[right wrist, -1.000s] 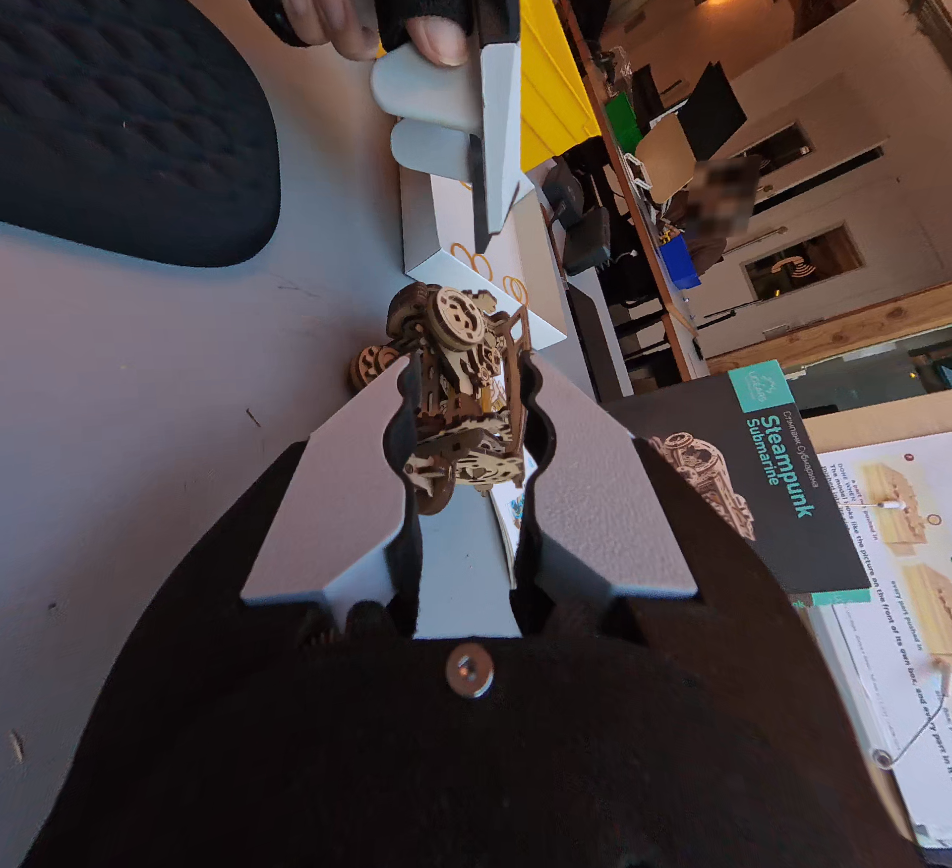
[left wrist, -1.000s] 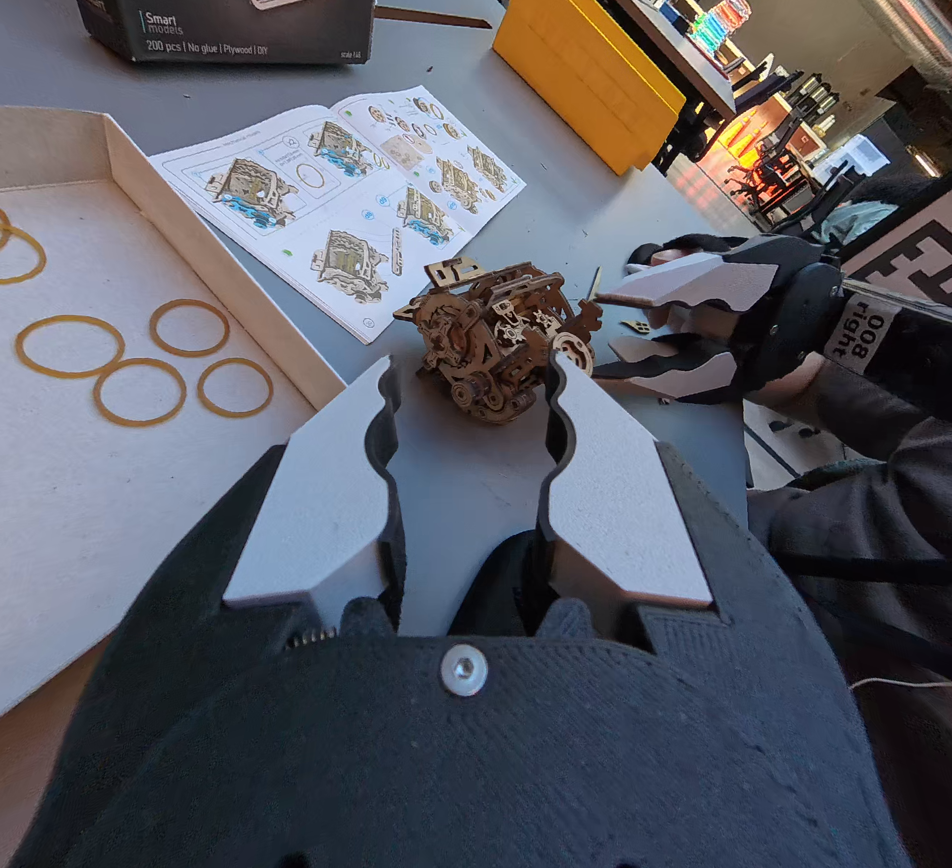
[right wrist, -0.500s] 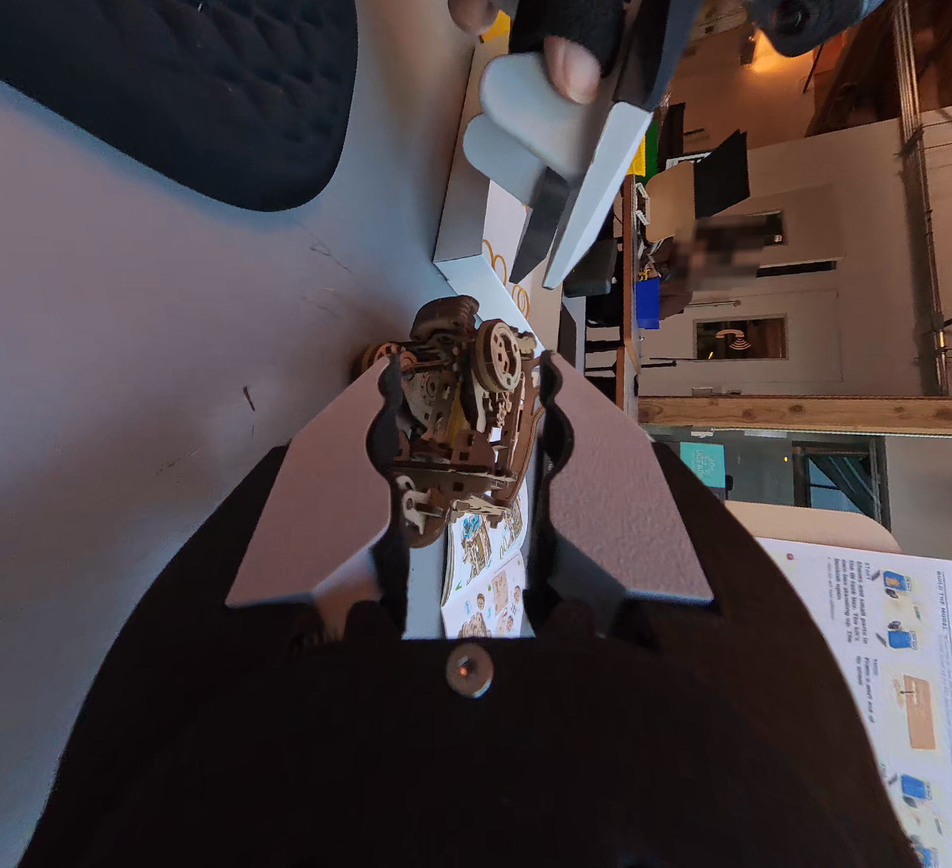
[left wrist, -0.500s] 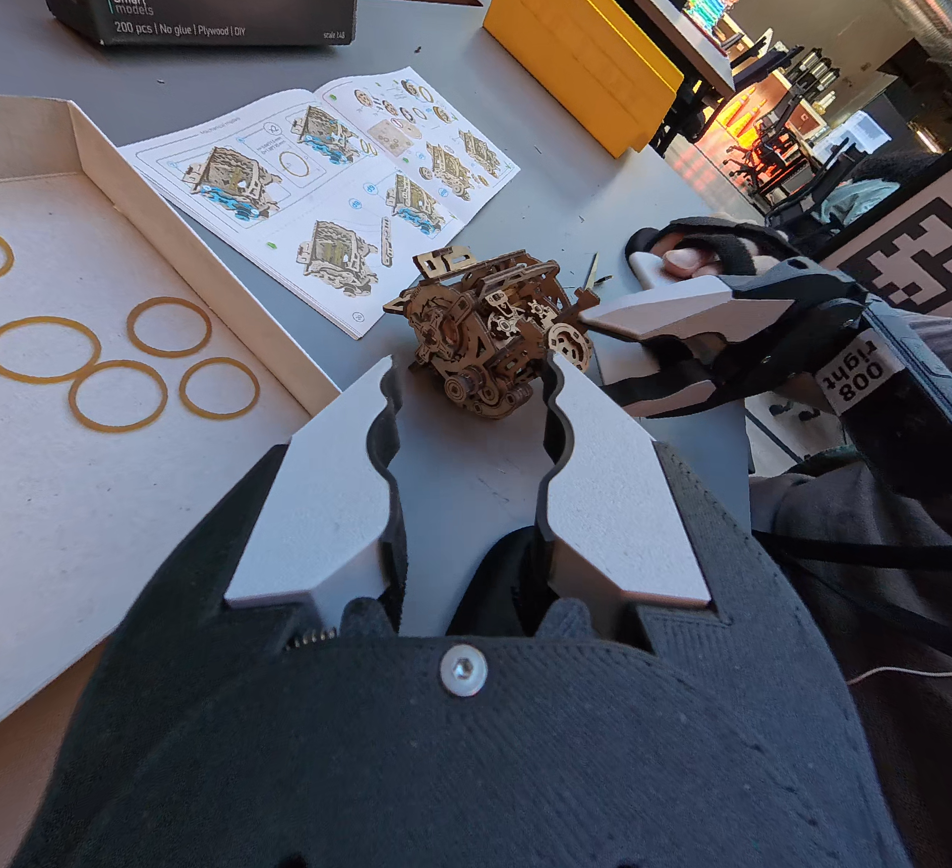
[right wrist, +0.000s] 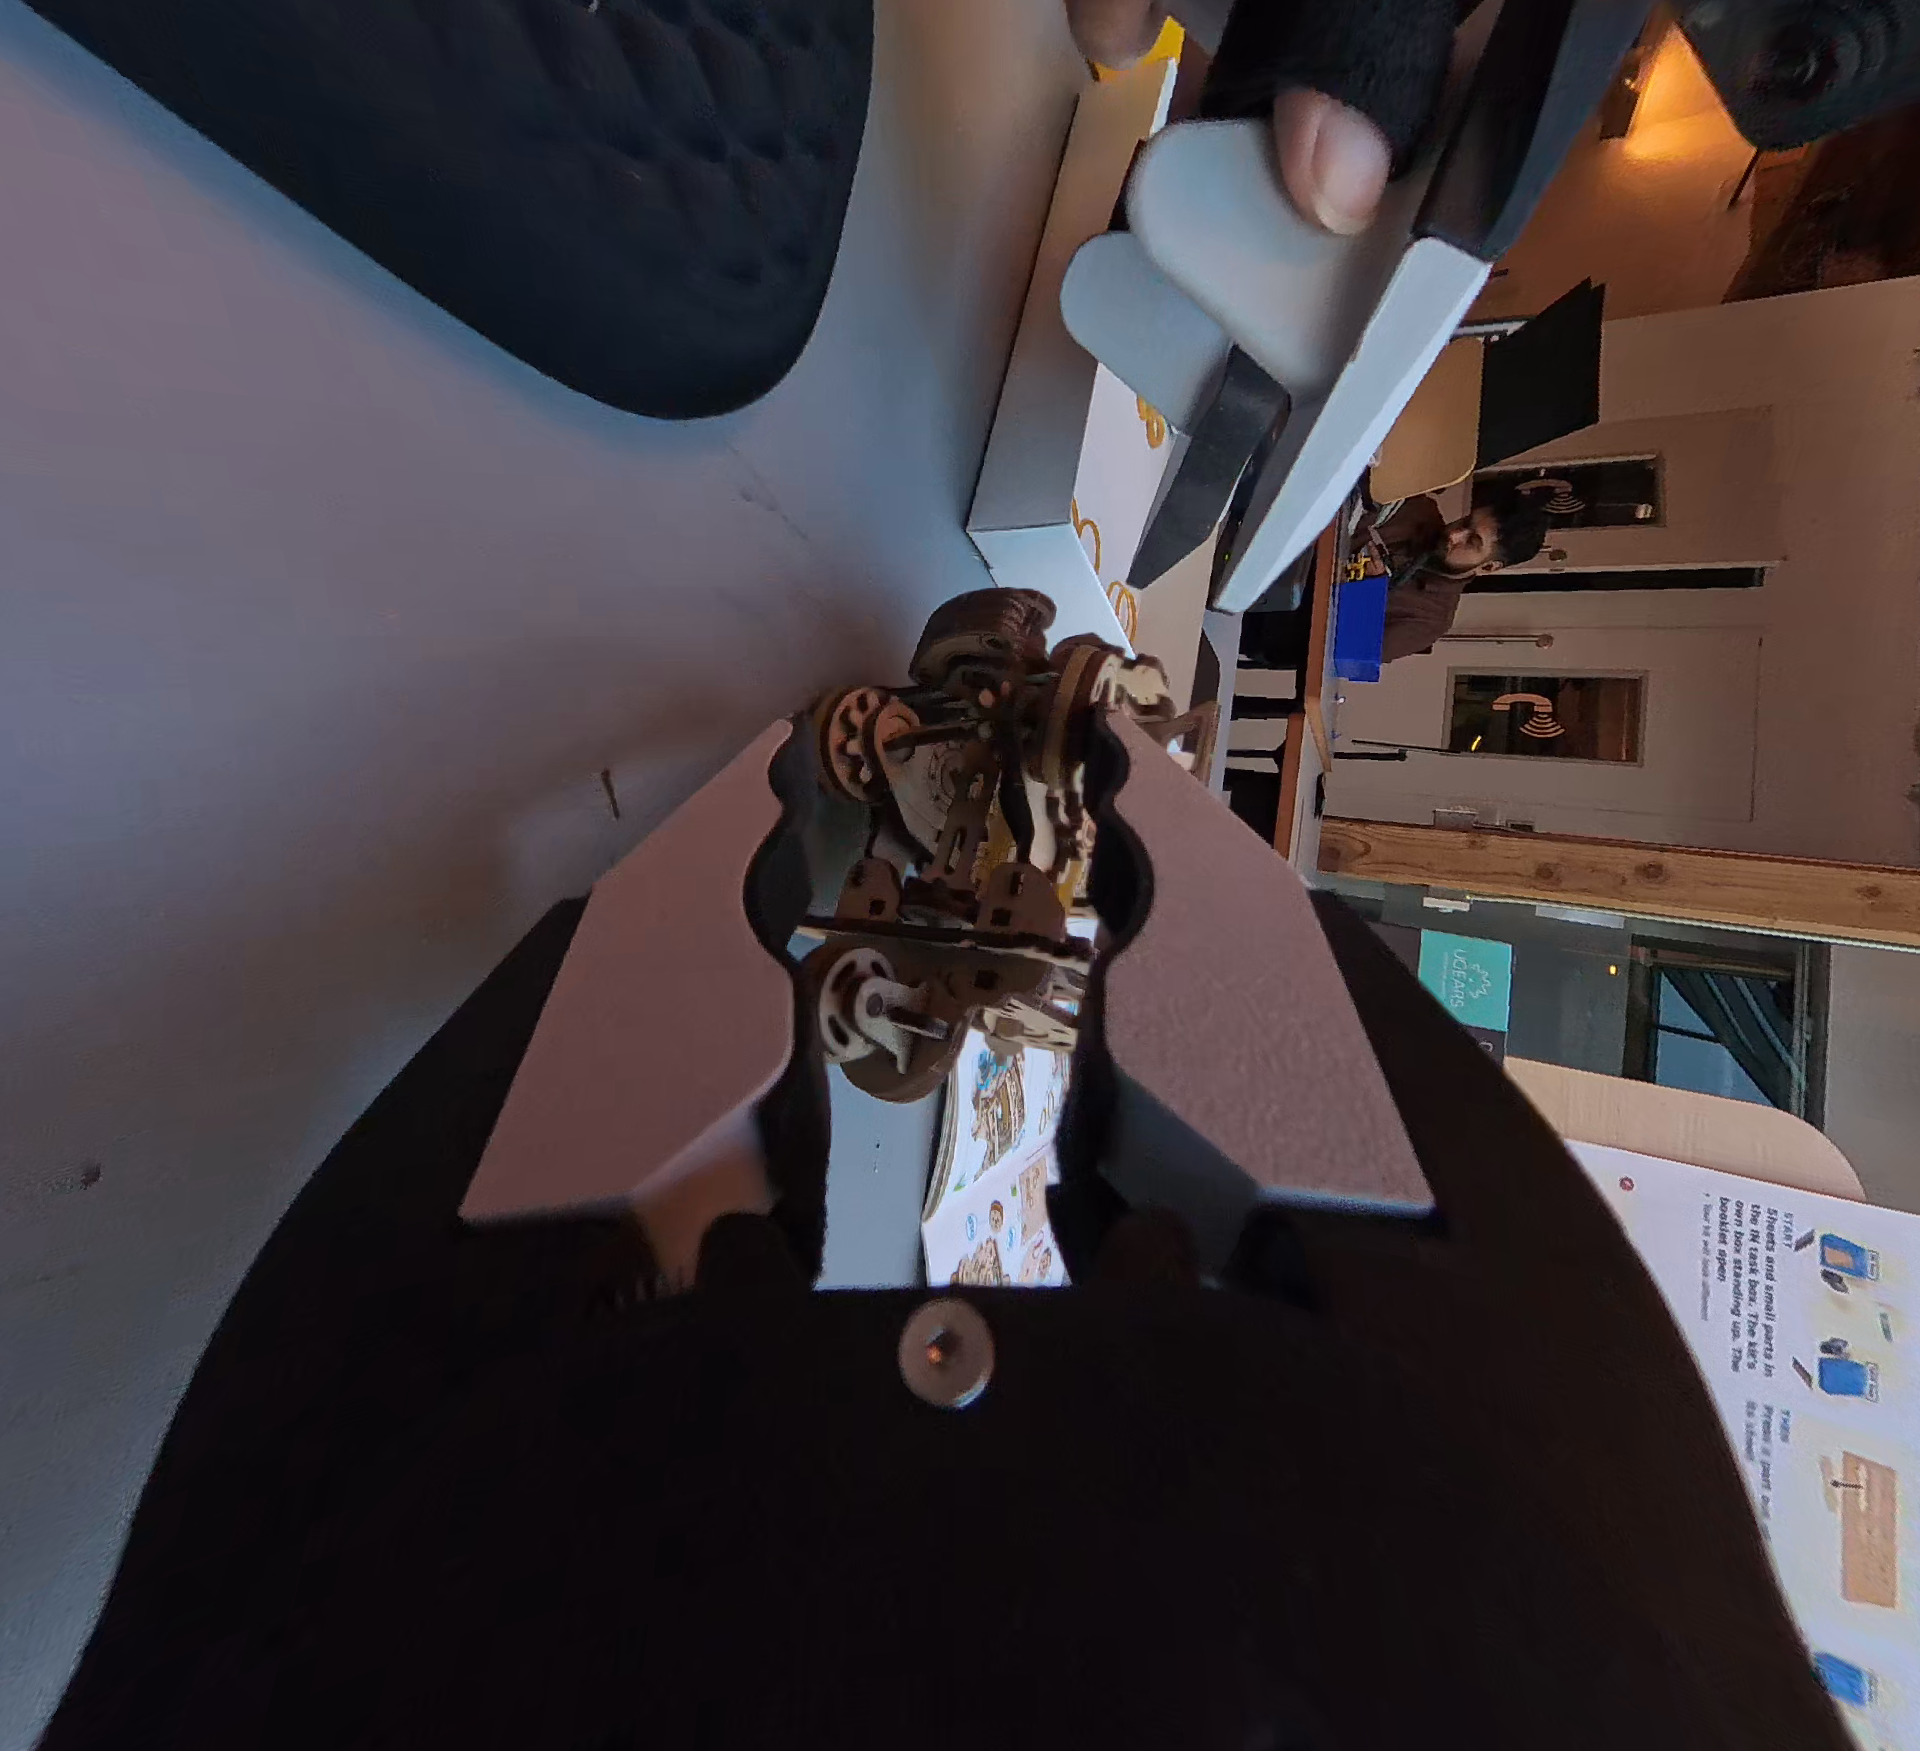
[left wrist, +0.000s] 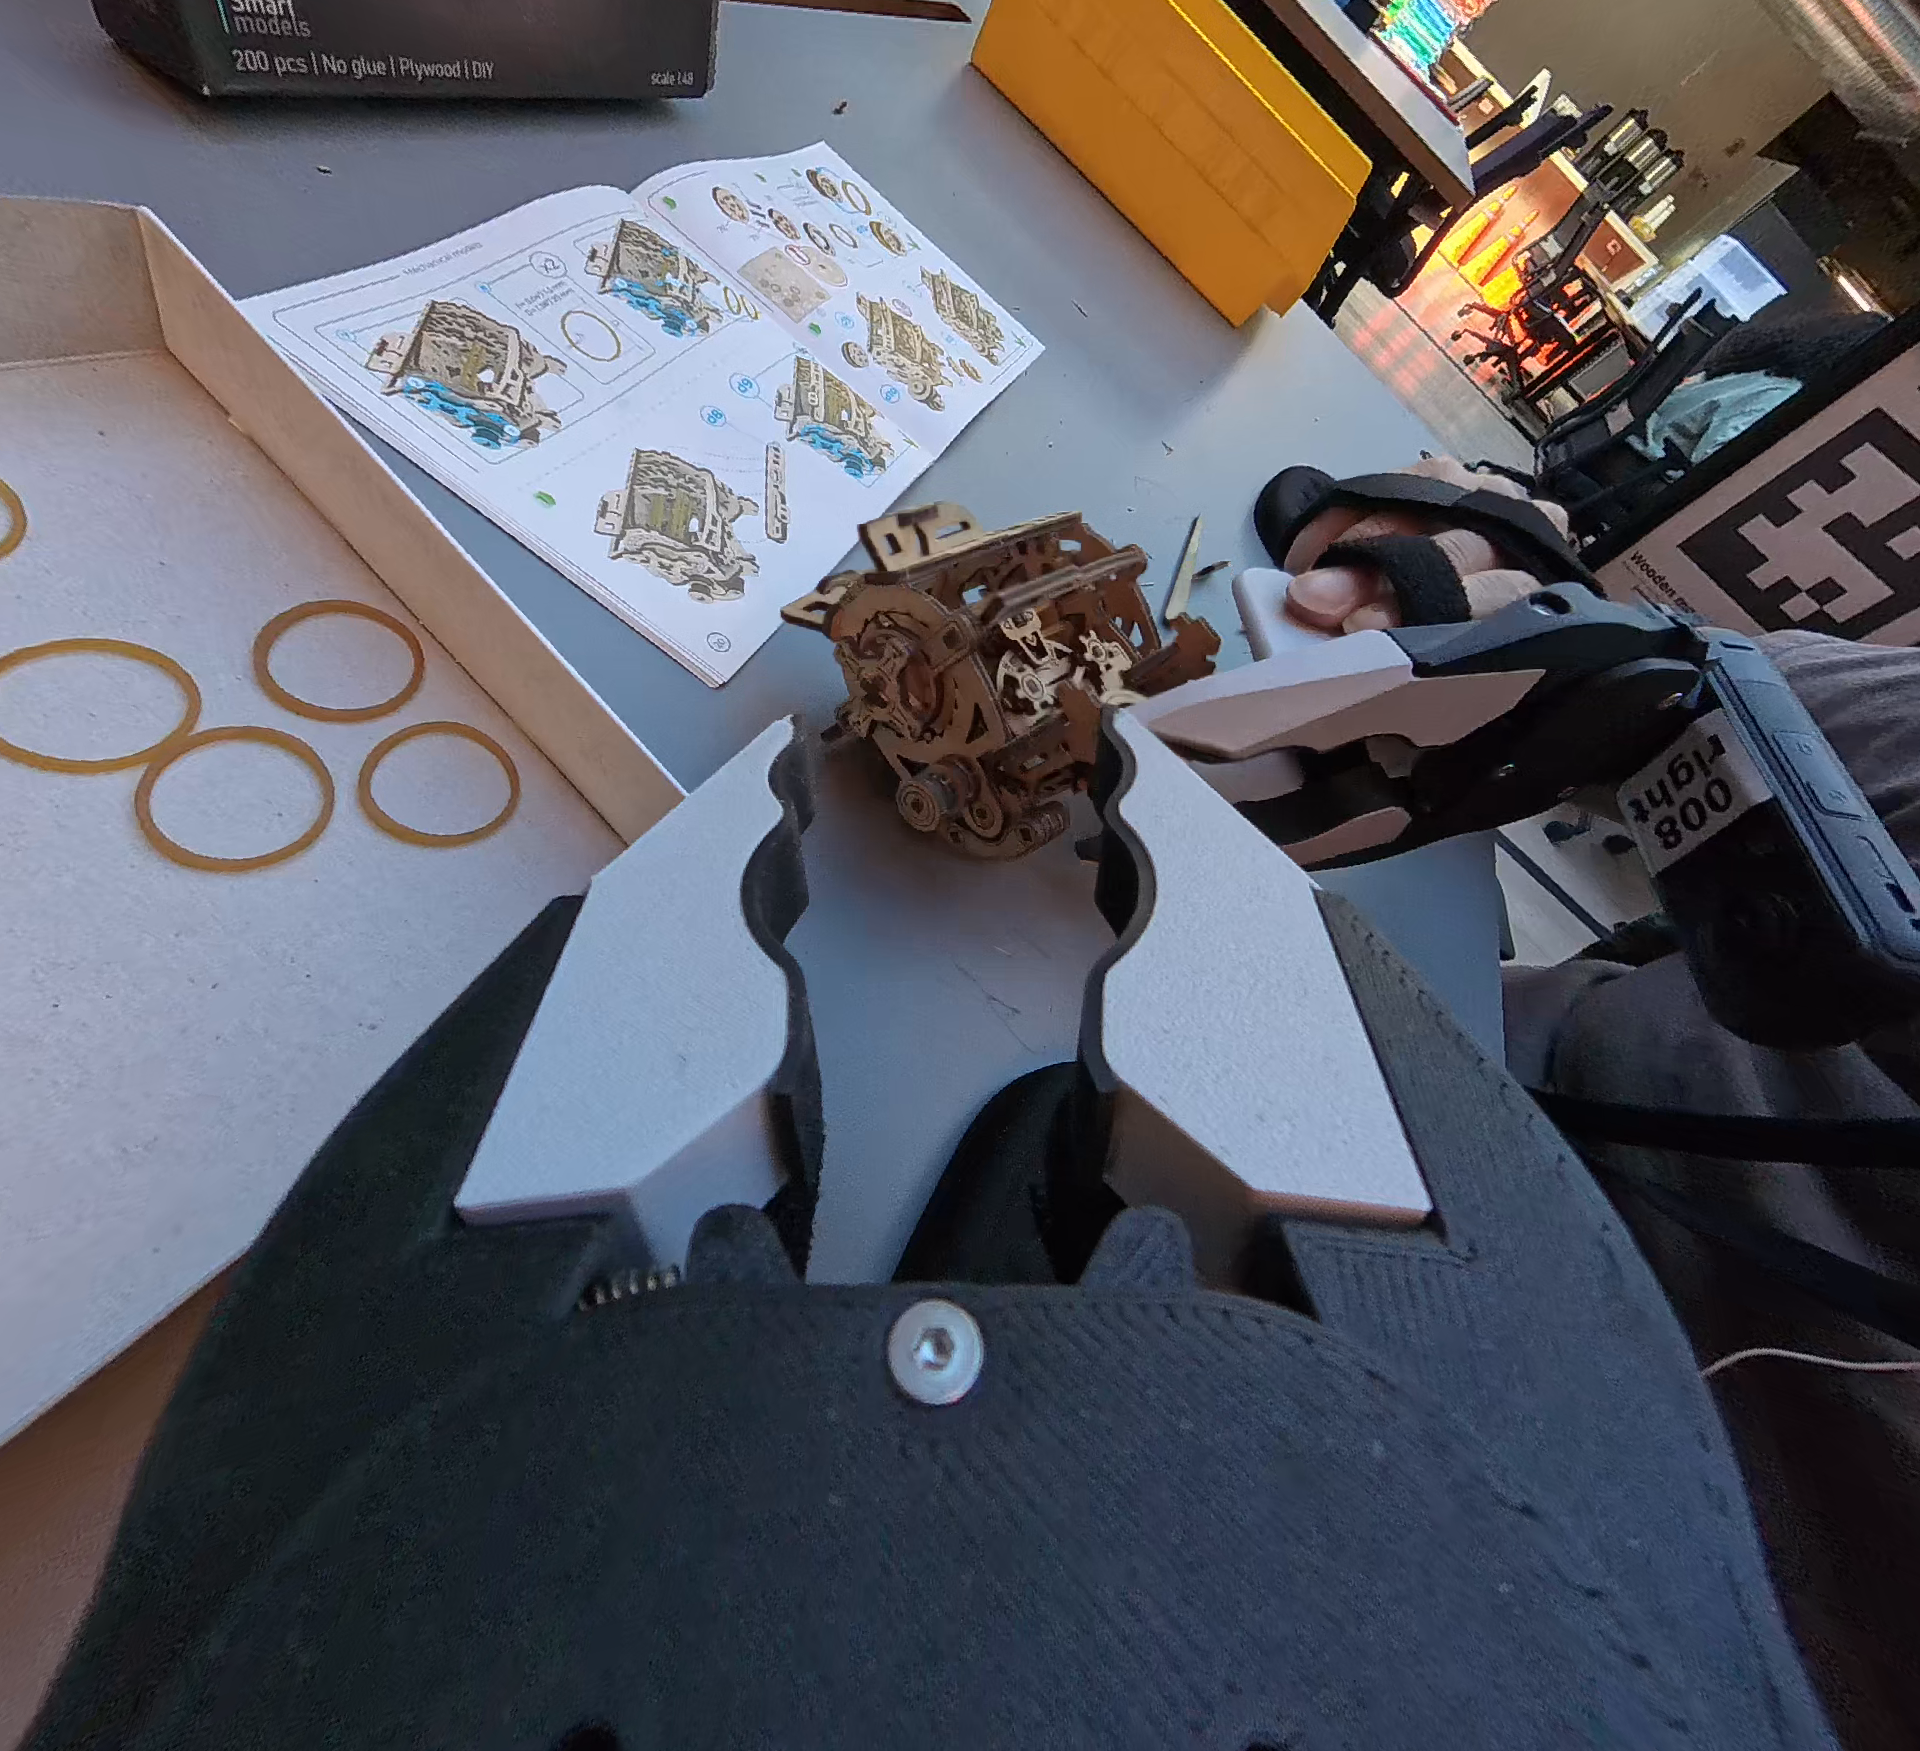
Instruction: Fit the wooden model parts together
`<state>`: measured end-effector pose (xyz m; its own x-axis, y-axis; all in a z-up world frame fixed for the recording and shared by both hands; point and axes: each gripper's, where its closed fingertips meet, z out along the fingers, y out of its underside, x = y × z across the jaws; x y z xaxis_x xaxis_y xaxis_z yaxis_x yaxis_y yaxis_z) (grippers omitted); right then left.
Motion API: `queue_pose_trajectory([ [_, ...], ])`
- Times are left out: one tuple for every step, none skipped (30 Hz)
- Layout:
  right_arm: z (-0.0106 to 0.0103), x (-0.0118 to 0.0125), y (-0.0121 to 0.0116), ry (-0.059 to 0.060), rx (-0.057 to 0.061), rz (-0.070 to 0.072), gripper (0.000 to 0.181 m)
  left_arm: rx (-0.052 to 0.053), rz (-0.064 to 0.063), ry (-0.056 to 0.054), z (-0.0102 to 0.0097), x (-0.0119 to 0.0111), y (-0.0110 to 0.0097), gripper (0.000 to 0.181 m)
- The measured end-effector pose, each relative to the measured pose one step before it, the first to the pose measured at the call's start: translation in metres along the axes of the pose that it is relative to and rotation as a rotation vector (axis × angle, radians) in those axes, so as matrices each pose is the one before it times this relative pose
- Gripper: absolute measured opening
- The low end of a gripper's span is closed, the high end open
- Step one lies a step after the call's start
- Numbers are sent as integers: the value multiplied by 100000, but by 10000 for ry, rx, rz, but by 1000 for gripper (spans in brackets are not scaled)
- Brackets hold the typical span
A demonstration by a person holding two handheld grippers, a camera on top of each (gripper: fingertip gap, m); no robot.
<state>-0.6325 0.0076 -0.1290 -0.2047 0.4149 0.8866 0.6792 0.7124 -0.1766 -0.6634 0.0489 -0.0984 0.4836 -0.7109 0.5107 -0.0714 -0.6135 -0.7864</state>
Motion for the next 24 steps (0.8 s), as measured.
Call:
queue_pose_trajectory([
  [-47, -220, -250, -32, 45, -243, 49, -15, -6, 1, 30, -2, 36, 53],
  [-32, 384, 437, 291, -358, -551, 43, -12, -2, 12, 21, 28, 22, 53],
  [-60, 687, 905, 344, -498, -508, 35, 3, -4, 19, 13, 51, -7, 53],
  [34, 301, 778, -15, -217, 41, 34, 20, -6, 28, 16, 61, -30, 53],
  [-34, 244, 354, -120, 100, 564, 36, 24, -16, 54, 22, 98, -28, 53],
  [-153, 223, 9, -126, 260, 534, 39, 21, -34, 89, 25, 131, -21, 53],
  [-187, 270, -33, 11, 153, 235, 39, 17, -45, 79, 22, 101, -18, 53],
  [-94, 239, 20, 104, 13, 2, 39, 7, -26, 32, 15, 21, -4, 53],
  [18, 16, 37, 51, -22, -88, 39, -7, 0, -31, 18, -86, 23, 53],
  [71, -151, -26, -16, 42, -35, 39, -26, 2, -55, 20, -127, 64, 53],
  [114, -240, 22, -81, 27, 66, 40, -33, -18, -24, 23, -106, 71, 53],
  [93, -200, 92, -78, 2, 86, 40, -11, -34, 6, 14, -49, 41, 53],
  [59, -194, 75, -103, 28, 95, 40, 1, -34, 9, 20, -40, 15, 53],
  [14, -21, 119, -22, -2, 93, 40, -3, -19, -5, 9, -34, 24, 53],
  [-27, 168, 186, 84, -38, 63, 40, -12, 5, -8, 19, -23, 25, 53],
  [-94, 187, 128, 79, 4, 92, 40, -27, 11, -11, 20, -10, 42, 53],
  [-165, 126, 40, 25, 66, 179, 40, -23, 13, -7, 26, -11, 45, 53],
  [-189, 36, 81, -42, 51, 275, 39, -19, 10, -13, 4, -13, 39, 53],
  [-201, -145, 176, -142, 17, 341, 39, -24, 7, -15, 23, -35, 48, 53],
  [-209, -426, 211, -300, 32, 394, 39, -34, 0, -11, 29, -49, 65, 53],
  [-178, -596, 260, -401, 30, 495, 39, -46, -10, -13, 26, -73, 99, 53],
  [-118, -447, 264, -325, 22, 527, 39, -43, -13, -25, 35, -99, 96, 53],
  [-103, -270, 150, -229, 74, 472, 39, -38, -7, -36, 30, -123, 90, 53],
  [-70, -339, -24, -299, 136, 471, 38, -48, 1, -53, 41, -143, 102, 53],
])
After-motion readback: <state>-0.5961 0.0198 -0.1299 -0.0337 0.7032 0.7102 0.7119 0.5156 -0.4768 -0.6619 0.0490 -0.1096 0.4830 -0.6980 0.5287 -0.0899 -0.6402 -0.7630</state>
